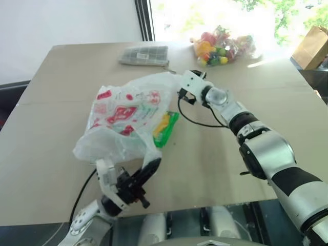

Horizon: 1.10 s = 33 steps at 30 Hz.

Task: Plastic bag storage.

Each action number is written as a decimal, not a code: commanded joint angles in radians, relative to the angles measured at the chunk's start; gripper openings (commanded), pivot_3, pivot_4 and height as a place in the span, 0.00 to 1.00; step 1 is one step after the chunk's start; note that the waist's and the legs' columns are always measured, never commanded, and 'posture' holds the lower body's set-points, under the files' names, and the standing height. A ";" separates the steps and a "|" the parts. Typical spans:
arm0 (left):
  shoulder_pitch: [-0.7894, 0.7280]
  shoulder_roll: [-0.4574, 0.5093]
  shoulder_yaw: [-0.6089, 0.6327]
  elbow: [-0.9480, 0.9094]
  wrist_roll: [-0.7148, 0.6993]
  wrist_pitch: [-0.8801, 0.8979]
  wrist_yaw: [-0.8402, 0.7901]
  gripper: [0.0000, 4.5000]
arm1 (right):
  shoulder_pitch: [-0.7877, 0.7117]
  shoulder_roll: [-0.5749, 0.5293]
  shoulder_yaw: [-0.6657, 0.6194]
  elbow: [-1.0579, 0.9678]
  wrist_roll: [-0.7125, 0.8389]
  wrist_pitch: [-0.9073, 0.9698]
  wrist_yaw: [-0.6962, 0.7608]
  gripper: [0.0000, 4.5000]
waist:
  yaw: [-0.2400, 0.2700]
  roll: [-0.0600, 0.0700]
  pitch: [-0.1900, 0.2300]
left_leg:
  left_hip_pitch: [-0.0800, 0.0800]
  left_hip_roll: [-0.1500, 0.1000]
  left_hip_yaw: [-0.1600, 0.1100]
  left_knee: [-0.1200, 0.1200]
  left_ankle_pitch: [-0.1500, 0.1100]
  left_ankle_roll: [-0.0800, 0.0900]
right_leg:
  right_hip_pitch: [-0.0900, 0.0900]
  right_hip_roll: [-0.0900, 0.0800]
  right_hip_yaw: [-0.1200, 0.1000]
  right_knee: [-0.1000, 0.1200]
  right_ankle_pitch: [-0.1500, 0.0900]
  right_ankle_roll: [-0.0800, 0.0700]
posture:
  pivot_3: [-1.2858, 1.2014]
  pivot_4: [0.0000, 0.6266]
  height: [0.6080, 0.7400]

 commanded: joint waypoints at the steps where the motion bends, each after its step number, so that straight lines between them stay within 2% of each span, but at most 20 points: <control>1: 0.052 0.004 0.071 -0.046 -0.024 -0.045 -0.006 0.00 | -0.002 -0.001 -0.012 -0.010 0.001 0.010 0.035 0.99 | 0.000 0.000 0.000 | 0.000 0.000 0.000 0.000 0.000 0.000 | 0.000 0.000 0.000 0.000 0.000 0.000 | 0.52 0.24 1.00; 4: 0.087 0.001 0.134 -0.028 -0.040 -0.066 -0.006 0.00 | 0.014 -0.011 -0.028 -0.009 0.009 0.022 0.051 0.99 | 0.001 0.000 0.000 | 0.000 0.000 0.000 0.000 0.000 0.000 | 0.000 0.000 0.000 0.000 0.000 0.000 | 0.52 0.24 1.00; 9: 0.083 0.007 0.163 -0.005 -0.046 -0.071 -0.012 0.00 | 0.017 -0.013 -0.042 -0.017 0.007 -0.009 0.048 0.99 | 0.000 0.000 0.000 | -0.004 0.000 -0.001 0.001 0.000 0.000 | -0.003 0.000 -0.001 0.000 0.000 0.000 | 0.52 0.24 1.00; 10: 0.076 0.010 0.167 0.000 -0.049 -0.069 -0.012 0.00 | 0.018 -0.012 -0.046 -0.018 0.010 -0.013 0.054 0.93 | 0.000 0.000 0.000 | -0.004 0.000 -0.001 0.001 0.000 0.000 | -0.003 0.000 -0.001 0.000 0.000 0.000 | 0.52 0.24 1.00; 13: 0.058 0.019 0.176 0.013 -0.054 -0.062 -0.015 0.00 | 0.020 -0.011 -0.050 -0.020 0.010 -0.022 0.063 0.71 | 0.000 0.000 0.000 | -0.004 0.000 -0.001 0.001 0.000 0.000 | -0.004 0.001 -0.003 0.000 0.000 0.000 | 0.52 0.24 1.00; 14: 0.049 0.022 0.178 0.020 -0.054 -0.061 -0.016 0.00 | 0.020 -0.010 -0.051 -0.021 0.009 -0.025 0.061 0.58 | 0.000 0.000 0.000 | -0.004 0.000 0.000 0.001 0.000 0.000 | -0.004 0.001 -0.004 0.000 0.000 0.000 | 0.52 0.24 1.00; 18: -0.031 0.039 0.176 0.078 -0.040 -0.052 -0.010 0.00 | 0.033 -0.040 -0.091 -0.036 0.047 -0.045 0.083 0.17 | 0.003 0.000 0.000 | -0.004 0.000 -0.001 0.001 0.000 0.000 | -0.003 0.001 -0.005 0.000 0.000 0.000 | 0.52 0.24 1.00; 20: -0.068 0.043 0.180 0.096 -0.041 -0.052 -0.006 0.00 | 0.042 -0.053 -0.113 -0.045 0.070 -0.050 0.102 0.02 | 0.003 0.000 0.000 | -0.005 0.000 -0.002 0.001 0.000 0.000 | -0.003 0.001 -0.006 0.000 0.000 0.000 | 0.52 0.24 1.00; 25: -0.267 0.054 0.181 0.180 -0.040 -0.046 0.035 0.00 | 0.061 -0.096 -0.223 -0.095 0.193 -0.023 0.181 0.02 | 0.007 0.000 0.000 | -0.005 0.000 -0.002 0.001 0.000 0.000 | -0.003 0.001 -0.007 0.000 0.000 0.000 | 0.52 0.24 1.00; 30: -0.586 0.092 0.193 0.299 -0.055 -0.014 0.087 0.00 | 0.068 -0.194 -0.325 -0.196 0.301 0.055 0.226 0.02 | 0.012 0.000 0.000 | -0.006 -0.001 -0.004 0.003 0.001 0.000 | -0.002 0.001 -0.009 0.001 0.000 0.000 | 0.52 0.24 1.00; 33: -0.825 0.153 0.255 0.362 -0.121 0.014 0.136 0.00 | 0.080 -0.304 -0.361 -0.332 0.362 0.142 0.325 0.02 | 0.017 -0.001 0.001 | -0.008 -0.001 -0.004 0.003 0.001 0.000 | -0.002 0.001 -0.009 0.000 0.000 0.000 | 0.52 0.24 1.00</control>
